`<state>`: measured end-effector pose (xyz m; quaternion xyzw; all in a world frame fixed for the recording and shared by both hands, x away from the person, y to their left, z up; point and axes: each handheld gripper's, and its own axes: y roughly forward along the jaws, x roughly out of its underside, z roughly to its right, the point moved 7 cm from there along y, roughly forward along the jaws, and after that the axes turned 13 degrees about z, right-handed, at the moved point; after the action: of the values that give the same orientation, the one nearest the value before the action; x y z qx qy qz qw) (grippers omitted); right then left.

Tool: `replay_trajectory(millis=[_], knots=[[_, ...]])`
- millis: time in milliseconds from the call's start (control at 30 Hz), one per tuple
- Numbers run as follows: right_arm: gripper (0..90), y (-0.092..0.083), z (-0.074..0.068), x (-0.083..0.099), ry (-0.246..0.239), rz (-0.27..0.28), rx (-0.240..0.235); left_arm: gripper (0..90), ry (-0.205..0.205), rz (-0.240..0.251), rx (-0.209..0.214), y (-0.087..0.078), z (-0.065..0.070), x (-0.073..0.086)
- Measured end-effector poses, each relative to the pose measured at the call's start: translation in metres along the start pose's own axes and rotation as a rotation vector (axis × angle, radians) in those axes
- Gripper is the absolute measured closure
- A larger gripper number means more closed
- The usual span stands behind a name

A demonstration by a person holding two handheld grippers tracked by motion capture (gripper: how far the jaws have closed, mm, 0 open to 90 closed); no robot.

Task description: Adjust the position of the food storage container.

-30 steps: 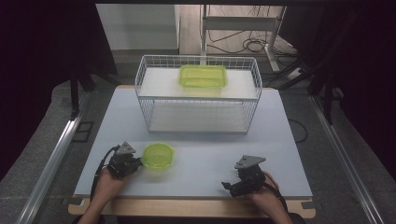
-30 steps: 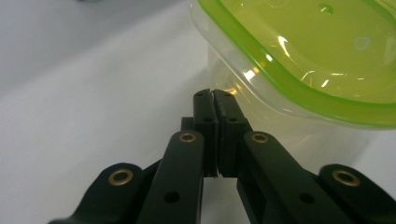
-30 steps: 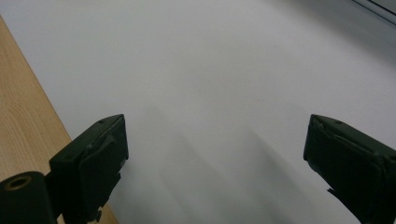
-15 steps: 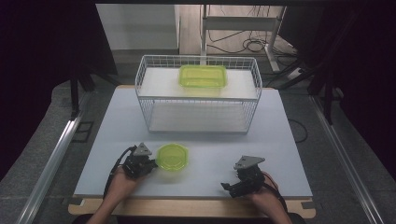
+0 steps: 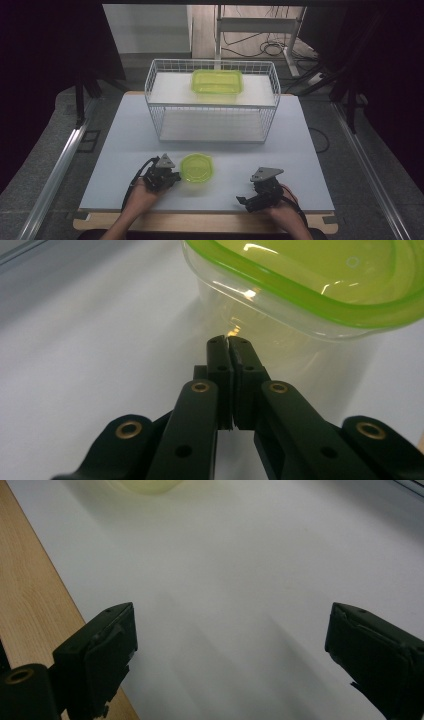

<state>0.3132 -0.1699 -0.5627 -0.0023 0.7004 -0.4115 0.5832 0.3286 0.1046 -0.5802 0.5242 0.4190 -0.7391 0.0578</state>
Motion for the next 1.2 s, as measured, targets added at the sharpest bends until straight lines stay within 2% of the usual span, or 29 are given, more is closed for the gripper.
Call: replay_trajectory(millis=[300, 400, 600, 733, 800, 933, 1100, 1200], knots=[[6.8, 0.0, 0.0, 0.0, -0.002, -0.003, -0.002, 88.6, 0.032, -0.008, 0.05, 0.012, 0.021, -0.006], [6.8, 0.0, 0.0, 0.0, -0.002, -0.003, -0.003, 88.2, 0.03, -0.009, 0.06, 0.016, 0.028, -0.007], [6.8, -0.001, 0.0, 0.0, -0.003, -0.001, -0.004, 84.6, 0.03, -0.013, 0.057, 0.013, 0.029, -0.005], [6.8, -0.002, 0.001, -0.001, 0.001, 0.004, 0.0, 67.3, 0.052, -0.004, 0.022, -0.001, 0.025, -0.006], [6.8, -0.002, 0.001, -0.001, -0.002, 0.004, 0.001, 57.5, 0.05, 0.013, 0.003, -0.01, 0.024, -0.006], [6.8, -0.002, 0.001, -0.002, 0.001, 0.008, 0.0, 38.3, 0.04, 0.047, -0.004, -0.026, 0.029, -0.006], [7.9, -0.002, 0.002, -0.006, 0.016, 0.039, 0.009, 19.6, 0.058, 0.062, -0.033, -0.044, 0.039, 0.0], [7.8, -0.004, 0.003, -0.008, 0.025, 0.064, 0.014, 13.8, 0.046, 0.067, -0.046, -0.052, 0.042, 0.005]])
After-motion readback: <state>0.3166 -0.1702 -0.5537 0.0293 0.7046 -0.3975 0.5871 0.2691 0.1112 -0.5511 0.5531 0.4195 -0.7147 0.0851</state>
